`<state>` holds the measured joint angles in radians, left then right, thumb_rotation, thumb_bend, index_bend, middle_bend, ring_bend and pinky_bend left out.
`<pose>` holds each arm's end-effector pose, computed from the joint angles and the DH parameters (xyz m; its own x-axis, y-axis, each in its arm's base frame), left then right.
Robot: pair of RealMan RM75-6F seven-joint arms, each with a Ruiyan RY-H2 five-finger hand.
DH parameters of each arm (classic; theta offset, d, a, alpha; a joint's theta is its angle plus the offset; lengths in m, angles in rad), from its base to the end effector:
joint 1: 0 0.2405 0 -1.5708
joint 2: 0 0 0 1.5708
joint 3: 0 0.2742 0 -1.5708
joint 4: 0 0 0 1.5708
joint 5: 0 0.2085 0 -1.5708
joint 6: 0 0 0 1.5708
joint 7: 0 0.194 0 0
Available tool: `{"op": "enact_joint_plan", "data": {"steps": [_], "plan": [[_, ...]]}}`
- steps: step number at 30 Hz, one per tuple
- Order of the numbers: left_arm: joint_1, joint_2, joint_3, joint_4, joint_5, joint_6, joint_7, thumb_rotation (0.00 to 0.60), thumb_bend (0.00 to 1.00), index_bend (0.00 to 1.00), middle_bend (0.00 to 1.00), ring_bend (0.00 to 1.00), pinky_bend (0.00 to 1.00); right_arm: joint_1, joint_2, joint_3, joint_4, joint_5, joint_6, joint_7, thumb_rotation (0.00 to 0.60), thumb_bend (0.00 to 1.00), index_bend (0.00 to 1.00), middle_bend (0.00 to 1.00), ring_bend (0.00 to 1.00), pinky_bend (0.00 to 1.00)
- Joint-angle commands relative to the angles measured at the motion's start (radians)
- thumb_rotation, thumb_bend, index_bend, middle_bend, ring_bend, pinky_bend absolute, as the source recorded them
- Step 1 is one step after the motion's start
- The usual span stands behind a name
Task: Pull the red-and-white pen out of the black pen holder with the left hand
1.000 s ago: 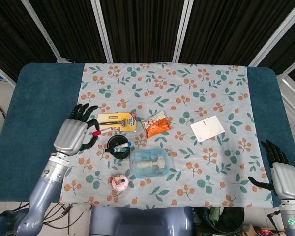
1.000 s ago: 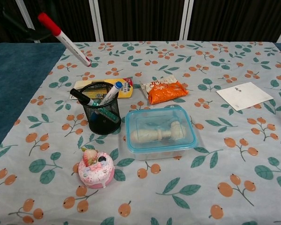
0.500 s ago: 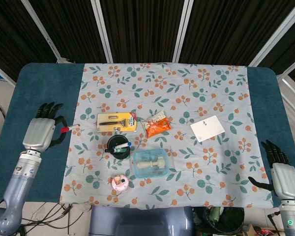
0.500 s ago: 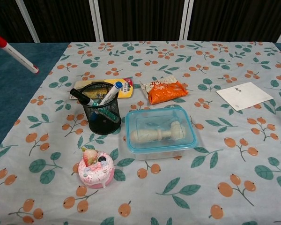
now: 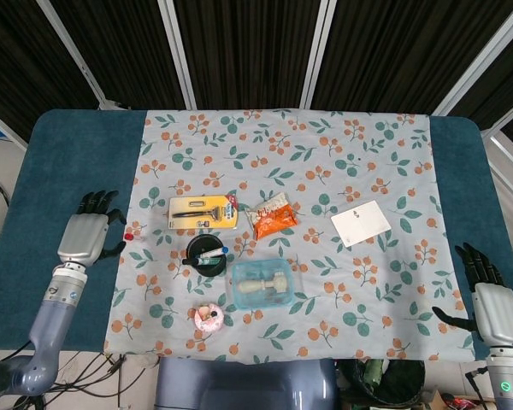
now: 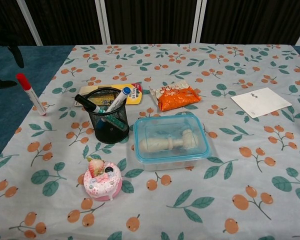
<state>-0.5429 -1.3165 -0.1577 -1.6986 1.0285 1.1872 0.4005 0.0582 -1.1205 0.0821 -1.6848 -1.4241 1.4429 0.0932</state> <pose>-0.2283 0.3688 0.0692 0.4222 0.1588 0.8925 0.9062 -0.0972 -0.4114 -0.3305 -0.2286 0.1637 0.2255 -0.0191 0.9741 -0.9704 0.0837 0.2263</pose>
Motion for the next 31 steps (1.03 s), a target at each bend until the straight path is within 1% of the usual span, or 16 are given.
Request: {"op": "enact_joint_plan", "data": {"steps": [1, 6, 9, 11, 14, 18, 21, 22, 26, 28, 31], "plan": [[0.001, -0.01, -0.003, -0.001, 0.011, 0.012, -0.002, 0.6, 0.2, 0.26, 0.01, 0.0, 0.03, -0.001, 0.001, -0.001, 0.001, -0.001, 0.001, 0.001, 0.6, 0.17, 0.0, 0.0, 0.0, 0.13], [0.012, 0.002, -0.005, -0.016, 0.026, 0.025, -0.02, 0.6, 0.2, 0.12, 0.0, 0.0, 0.03, -0.001, 0.003, -0.001, 0.002, -0.002, 0.001, 0.007, 0.6, 0.17, 0.0, 0.0, 0.0, 0.13], [0.033, 0.025, 0.001, -0.034, 0.052, 0.041, -0.053, 0.6, 0.19, 0.09, 0.0, 0.0, 0.03, -0.002, 0.004, -0.001, 0.003, -0.002, 0.001, 0.008, 0.6, 0.17, 0.0, 0.0, 0.0, 0.13], [0.058, 0.05, 0.015, -0.053, 0.085, 0.061, -0.09, 0.6, 0.18, 0.09, 0.0, 0.0, 0.03, -0.002, 0.004, 0.0, 0.004, -0.003, 0.001, 0.008, 0.6, 0.17, 0.0, 0.0, 0.0, 0.13], [0.1, 0.085, 0.047, -0.069, 0.146, 0.098, -0.132, 0.6, 0.15, 0.07, 0.0, 0.0, 0.02, -0.001, 0.003, -0.001, 0.006, -0.003, 0.0, 0.005, 0.6, 0.17, 0.0, 0.0, 0.0, 0.13], [0.193, 0.139, 0.134, -0.061, 0.281, 0.187, -0.2, 0.6, 0.08, 0.01, 0.0, 0.0, 0.0, -0.001, 0.0, -0.002, 0.013, -0.012, 0.006, -0.004, 0.6, 0.17, 0.0, 0.0, 0.0, 0.13], [0.255, 0.168, 0.195, -0.033, 0.355, 0.238, -0.234, 0.6, 0.05, 0.0, 0.0, 0.0, 0.0, 0.0, -0.001, -0.003, 0.019, -0.021, 0.011, -0.011, 0.6, 0.17, 0.0, 0.0, 0.0, 0.13], [0.271, 0.174, 0.208, -0.025, 0.37, 0.252, -0.242, 0.6, 0.05, 0.0, 0.0, 0.0, 0.0, 0.0, -0.002, -0.004, 0.022, -0.025, 0.014, -0.015, 0.6, 0.17, 0.0, 0.0, 0.0, 0.13], [0.324, 0.192, 0.242, -0.003, 0.422, 0.297, -0.283, 0.6, 0.05, 0.0, 0.0, 0.0, 0.0, -0.001, -0.007, -0.006, 0.032, -0.043, 0.027, -0.024, 0.6, 0.17, 0.0, 0.0, 0.0, 0.13], [0.342, 0.193, 0.248, 0.017, 0.441, 0.317, -0.287, 0.6, 0.05, 0.0, 0.0, 0.0, 0.0, -0.001, -0.01, -0.008, 0.035, -0.05, 0.032, -0.026, 0.6, 0.17, 0.0, 0.0, 0.0, 0.13], [0.354, 0.19, 0.242, 0.027, 0.442, 0.32, -0.303, 0.6, 0.05, 0.0, 0.0, 0.0, 0.0, -0.002, -0.01, -0.008, 0.035, -0.051, 0.033, -0.024, 0.6, 0.17, 0.0, 0.0, 0.0, 0.13]]}}
